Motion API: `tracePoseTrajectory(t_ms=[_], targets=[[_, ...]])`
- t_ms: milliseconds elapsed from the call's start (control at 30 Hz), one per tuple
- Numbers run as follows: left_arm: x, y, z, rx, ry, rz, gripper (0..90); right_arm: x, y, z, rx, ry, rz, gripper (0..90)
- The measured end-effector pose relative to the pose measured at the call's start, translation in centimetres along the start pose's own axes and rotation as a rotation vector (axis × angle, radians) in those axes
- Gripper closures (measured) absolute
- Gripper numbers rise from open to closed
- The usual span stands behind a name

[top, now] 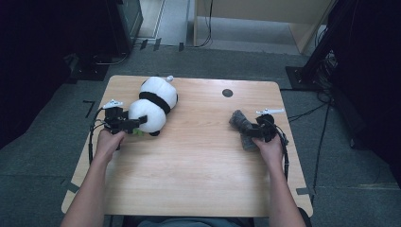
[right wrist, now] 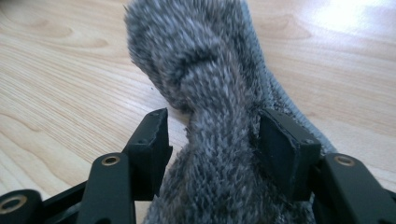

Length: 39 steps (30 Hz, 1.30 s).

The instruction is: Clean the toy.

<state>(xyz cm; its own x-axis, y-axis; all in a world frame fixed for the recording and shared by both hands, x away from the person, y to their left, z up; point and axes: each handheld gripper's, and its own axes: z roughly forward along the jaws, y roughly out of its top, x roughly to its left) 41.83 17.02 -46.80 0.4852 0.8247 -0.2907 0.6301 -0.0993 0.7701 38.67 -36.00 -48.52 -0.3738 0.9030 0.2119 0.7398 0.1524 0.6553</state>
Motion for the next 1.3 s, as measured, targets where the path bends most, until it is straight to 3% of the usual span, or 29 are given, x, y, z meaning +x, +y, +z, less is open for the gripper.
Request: tracePoseTrajectory(t_ms=[33, 67, 100, 200, 400, 500, 700, 833, 1067, 1200, 1300], targets=[[0.0, 0.0, 0.0, 0.000, 0.000, 0.000, 9.1, 0.0, 0.0, -0.2, -0.009, 0.006, 0.004, 42.0], [-0.2, 0.2, -0.1, 0.016, 0.034, -0.003, 3.9, 0.1, 0.1, -0.4, -0.016, 0.014, 0.006, 41.0], [-0.3, 0.3, -0.2, 0.012, 0.041, -0.002, 1.0, 0.1, 0.1, -0.6, -0.021, 0.022, 0.008, 40.3], [-0.5, 0.7, -0.8, 0.017, 0.036, 0.001, 1.0, 0.4, 0.2, -0.9, -0.021, 0.024, 0.001, 37.2], [-1.8, 1.4, -1.8, -0.002, 0.031, 0.048, 1.2, 1.2, 0.6, -2.0, -0.045, 0.023, -0.018, 35.7], [-2.7, 1.7, -2.2, -0.002, 0.032, 0.091, 1.2, 1.9, 0.8, -2.8, -0.068, 0.019, -0.032, 35.7], [-4.5, 2.1, -2.7, -0.017, -0.022, 0.123, 1.2, 3.0, 0.8, -3.8, -0.084, 0.033, -0.059, 35.7], [-5.5, 2.1, -2.6, -0.008, -0.065, 0.121, 1.2, 4.0, 0.8, -3.8, -0.082, 0.049, -0.085, 35.9], [-7.0, 1.9, -2.0, 0.000, -0.089, 0.158, 1.2, 5.5, 0.9, -3.6, -0.089, 0.079, -0.114, 36.5], [-8.6, 1.5, -1.2, 0.012, -0.115, 0.192, 2.0, 7.1, 0.9, -3.2, -0.091, 0.097, -0.154, 38.4], [-9.7, 1.1, -0.7, 0.014, -0.097, 0.222, 4.9, 8.0, 0.7, -3.4, -0.110, 0.119, -0.175, 39.7]])
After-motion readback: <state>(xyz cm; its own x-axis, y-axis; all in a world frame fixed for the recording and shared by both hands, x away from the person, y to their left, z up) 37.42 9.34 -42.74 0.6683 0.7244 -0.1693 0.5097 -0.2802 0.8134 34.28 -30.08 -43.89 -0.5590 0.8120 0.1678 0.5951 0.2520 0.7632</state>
